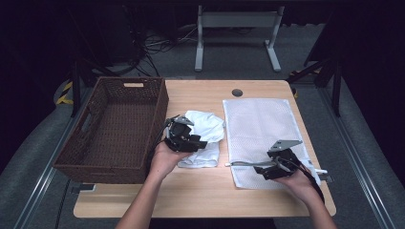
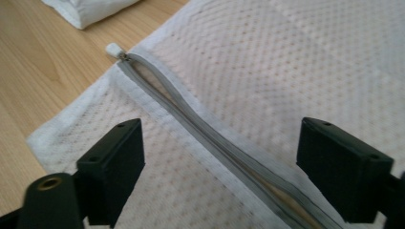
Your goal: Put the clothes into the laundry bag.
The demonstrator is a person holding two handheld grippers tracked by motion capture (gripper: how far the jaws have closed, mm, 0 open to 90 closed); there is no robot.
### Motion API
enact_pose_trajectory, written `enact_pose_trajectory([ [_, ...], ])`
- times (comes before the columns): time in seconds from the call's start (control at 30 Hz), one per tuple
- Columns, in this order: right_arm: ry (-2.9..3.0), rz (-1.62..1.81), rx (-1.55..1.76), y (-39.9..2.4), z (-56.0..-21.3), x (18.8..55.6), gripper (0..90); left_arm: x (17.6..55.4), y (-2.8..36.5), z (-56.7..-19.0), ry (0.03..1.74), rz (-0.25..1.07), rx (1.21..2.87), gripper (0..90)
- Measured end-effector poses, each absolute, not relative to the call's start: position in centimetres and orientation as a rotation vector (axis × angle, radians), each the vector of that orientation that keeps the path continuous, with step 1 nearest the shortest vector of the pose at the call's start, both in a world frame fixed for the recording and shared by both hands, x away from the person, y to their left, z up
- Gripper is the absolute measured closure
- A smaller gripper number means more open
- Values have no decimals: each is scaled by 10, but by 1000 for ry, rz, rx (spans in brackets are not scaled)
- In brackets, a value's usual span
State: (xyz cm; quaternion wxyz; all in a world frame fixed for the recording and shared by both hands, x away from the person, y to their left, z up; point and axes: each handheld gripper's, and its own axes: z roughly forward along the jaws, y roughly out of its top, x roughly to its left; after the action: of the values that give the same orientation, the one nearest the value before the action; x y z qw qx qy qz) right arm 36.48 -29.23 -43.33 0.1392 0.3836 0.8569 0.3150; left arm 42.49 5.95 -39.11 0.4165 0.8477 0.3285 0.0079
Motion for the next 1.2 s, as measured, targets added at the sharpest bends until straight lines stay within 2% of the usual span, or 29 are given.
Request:
enact_pose_trajectory([
  [0.1,2432,915,1160,-309,-428,363,318,421,44,-391,772,29,2151,740],
  [0.3,2384,896,1222,-335,-423,361,499,419,12,-398,721,-1,2194,895],
  [0.53,2324,888,1263,-363,-421,364,793,413,-26,-412,669,-25,2259,899],
  [0.63,2298,871,1293,-372,-423,367,870,408,-39,-418,639,-41,2284,899],
  [0.7,2288,853,1300,-377,-425,369,899,404,-47,-422,618,-47,2302,899],
  [0.97,2290,791,1333,-384,-435,378,899,391,-74,-443,554,-64,2390,898],
  [1.1,2298,768,1348,-384,-440,380,900,387,-80,-452,540,-40,2445,898],
  [1.2,2309,761,1346,-383,-442,381,899,389,-77,-454,552,-57,2425,899],
])
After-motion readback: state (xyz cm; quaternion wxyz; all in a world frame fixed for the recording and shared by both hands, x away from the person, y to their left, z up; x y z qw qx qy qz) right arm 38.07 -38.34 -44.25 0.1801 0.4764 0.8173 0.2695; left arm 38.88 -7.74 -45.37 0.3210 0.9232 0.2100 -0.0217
